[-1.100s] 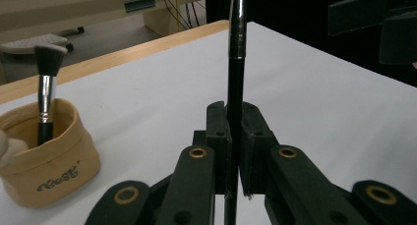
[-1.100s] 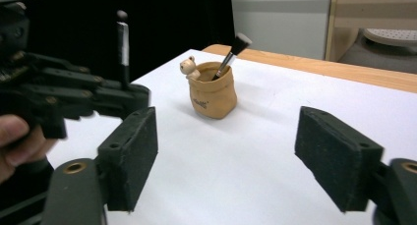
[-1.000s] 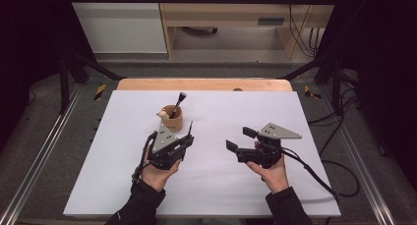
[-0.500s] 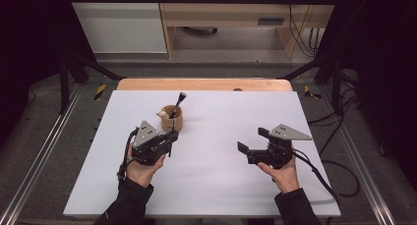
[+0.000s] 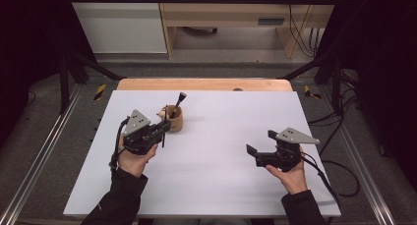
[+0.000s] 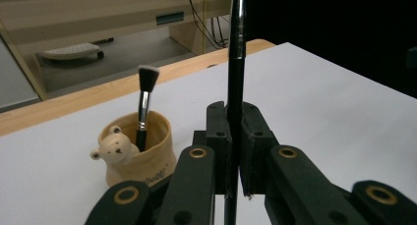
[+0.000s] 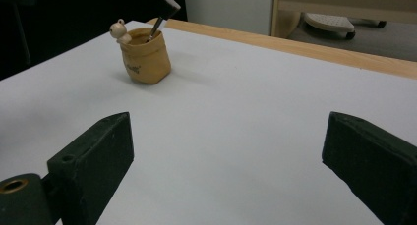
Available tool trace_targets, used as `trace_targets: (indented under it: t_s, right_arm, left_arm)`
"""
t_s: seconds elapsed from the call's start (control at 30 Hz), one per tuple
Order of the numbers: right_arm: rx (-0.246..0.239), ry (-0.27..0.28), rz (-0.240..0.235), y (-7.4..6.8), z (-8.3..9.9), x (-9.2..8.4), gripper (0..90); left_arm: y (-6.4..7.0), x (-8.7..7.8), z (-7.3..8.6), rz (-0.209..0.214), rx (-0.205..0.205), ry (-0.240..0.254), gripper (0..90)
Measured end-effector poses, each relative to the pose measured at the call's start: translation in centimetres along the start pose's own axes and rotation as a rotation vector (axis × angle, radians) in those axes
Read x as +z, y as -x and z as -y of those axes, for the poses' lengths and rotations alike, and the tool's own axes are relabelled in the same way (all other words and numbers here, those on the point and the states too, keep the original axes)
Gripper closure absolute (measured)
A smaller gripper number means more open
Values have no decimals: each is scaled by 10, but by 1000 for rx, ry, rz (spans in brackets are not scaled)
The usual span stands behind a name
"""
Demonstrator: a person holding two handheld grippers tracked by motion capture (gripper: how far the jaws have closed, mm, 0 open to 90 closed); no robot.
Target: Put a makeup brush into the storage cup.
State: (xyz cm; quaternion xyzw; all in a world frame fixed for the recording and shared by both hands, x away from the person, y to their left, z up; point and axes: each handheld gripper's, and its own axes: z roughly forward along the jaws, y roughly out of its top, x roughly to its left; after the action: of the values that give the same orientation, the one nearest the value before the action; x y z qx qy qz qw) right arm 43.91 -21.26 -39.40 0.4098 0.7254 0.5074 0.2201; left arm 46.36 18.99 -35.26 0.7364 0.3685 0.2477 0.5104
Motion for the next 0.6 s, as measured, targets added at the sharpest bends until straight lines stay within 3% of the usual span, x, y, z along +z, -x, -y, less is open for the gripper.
trace_targets:
  t_s: [0.23,0.5,0.6]
  right_arm:
    - [-54,-29,34,-1,4,-3,54]
    - [-28,-20,45,6,10,-8,55]
    - [-39,-16,56,6,11,-10,54]
  left_arm:
    - [-6,3,-12,-8,6,2,839]
    - [-9,8,-23,-4,15,14,839]
    - [-11,10,-27,-1,13,17,839]
